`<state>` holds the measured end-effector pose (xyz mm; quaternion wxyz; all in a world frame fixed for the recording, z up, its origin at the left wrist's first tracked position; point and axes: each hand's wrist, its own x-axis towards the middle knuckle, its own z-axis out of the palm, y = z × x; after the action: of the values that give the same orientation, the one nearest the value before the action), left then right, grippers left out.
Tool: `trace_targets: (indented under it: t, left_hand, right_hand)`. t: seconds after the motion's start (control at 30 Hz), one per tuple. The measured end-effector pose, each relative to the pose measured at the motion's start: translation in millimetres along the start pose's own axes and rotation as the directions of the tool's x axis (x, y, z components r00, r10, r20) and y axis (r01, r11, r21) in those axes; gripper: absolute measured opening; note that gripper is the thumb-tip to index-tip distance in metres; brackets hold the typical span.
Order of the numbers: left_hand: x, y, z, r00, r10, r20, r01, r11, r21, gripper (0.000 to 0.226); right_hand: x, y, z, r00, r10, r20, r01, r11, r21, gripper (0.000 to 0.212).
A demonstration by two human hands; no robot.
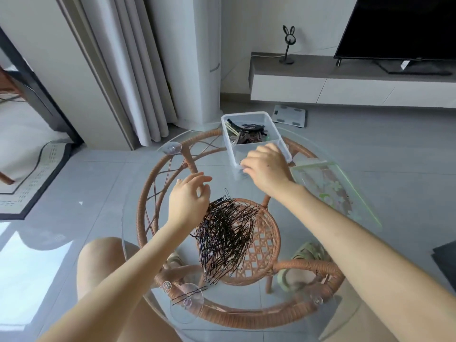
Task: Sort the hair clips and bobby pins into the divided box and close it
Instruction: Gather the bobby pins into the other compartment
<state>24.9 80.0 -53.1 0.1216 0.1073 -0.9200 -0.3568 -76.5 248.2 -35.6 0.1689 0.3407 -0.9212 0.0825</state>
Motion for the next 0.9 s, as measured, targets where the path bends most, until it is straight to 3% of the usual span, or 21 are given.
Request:
trace_targets:
  t: [0.1, 0.2, 0.23, 0.27, 0.33, 0.37, 0.4, 0.47, 0.57, 0.73, 0.9]
  left_hand:
    - [-2.9, -8.3, -4.8, 0.992, 0.082, 0.091, -0.088, 0.994, 0.058, 0.031]
    - [-11.0, -7.2, -18.4, 0.973, 0.048, 0.228, -0.086, 0.984, 0.159, 0.063]
    - [-14.5, -6.4, -24.5, 0.946, 0.014, 0.323, -0.088, 0.972, 0.216, 0.077]
    - [-17.7, -6.2, -29.8, 0.902, -0.032, 0.431, -0.103, 0.953, 0.286, 0.090]
    - [-24.3, -3.9, -38.1, 0.785, -0.108, 0.610, -0.214, 0.877, 0.431, 0.112]
    - [-29.0, -2.2, -39.6, 0.738, -0.125, 0.663, -0.293, 0.825, 0.482, 0.117]
    - [-33.9, -0.7, -39.0, 0.711, -0.126, 0.692, -0.364, 0.776, 0.515, 0.119]
    - [-40.4, 2.8, -33.4, 0.723, -0.087, 0.686, -0.425, 0.726, 0.540, 0.118]
    - [-39.5, 9.5, -25.2, 0.785, -0.016, 0.620, -0.377, 0.782, 0.497, 0.104]
    - [-32.2, 16.2, -26.6, 0.816, 0.048, 0.576, -0.296, 0.890, 0.346, 0.058]
    - [-28.8, 18.5, -35.6, 0.844, 0.053, 0.534, -0.254, 0.916, 0.312, 0.042]
  right_hand:
    - [-1.0, -21.3, -3.4, 0.997, -0.054, -0.046, 0.058, 0.996, 0.069, 0.007]
    - [-21.6, -28.9, -22.1, 0.989, -0.042, -0.142, 0.066, 0.983, 0.169, 0.031]
    - [-33.2, -31.9, -30.0, 0.999, -0.026, -0.040, 0.035, 0.968, 0.248, 0.048]
    - [-45.8, -33.6, -37.0, 0.984, -0.028, 0.177, -0.029, 0.949, 0.314, 0.068]
    - [-69.2, -32.4, -42.6, 0.791, -0.067, 0.608, -0.110, 0.962, 0.249, 0.103]
    - [-78.2, -30.5, -39.7, 0.714, -0.080, 0.695, -0.069, 0.980, 0.184, 0.112]
    - [-85.0, -29.8, -35.2, 0.695, -0.082, 0.714, -0.030, 0.989, 0.143, 0.116]
    - [-88.5, -31.8, -24.0, 0.750, -0.081, 0.657, -0.008, 0.991, 0.132, 0.115]
    - [-82.6, -41.0, -14.1, 0.840, -0.101, 0.533, -0.035, 0.970, 0.240, 0.099]
    - [-78.4, -41.4, -10.8, 0.880, -0.072, 0.470, -0.145, 0.900, 0.411, 0.052]
    - [-77.3, -38.6, -13.9, 0.915, -0.074, 0.396, -0.130, 0.877, 0.463, 0.025]
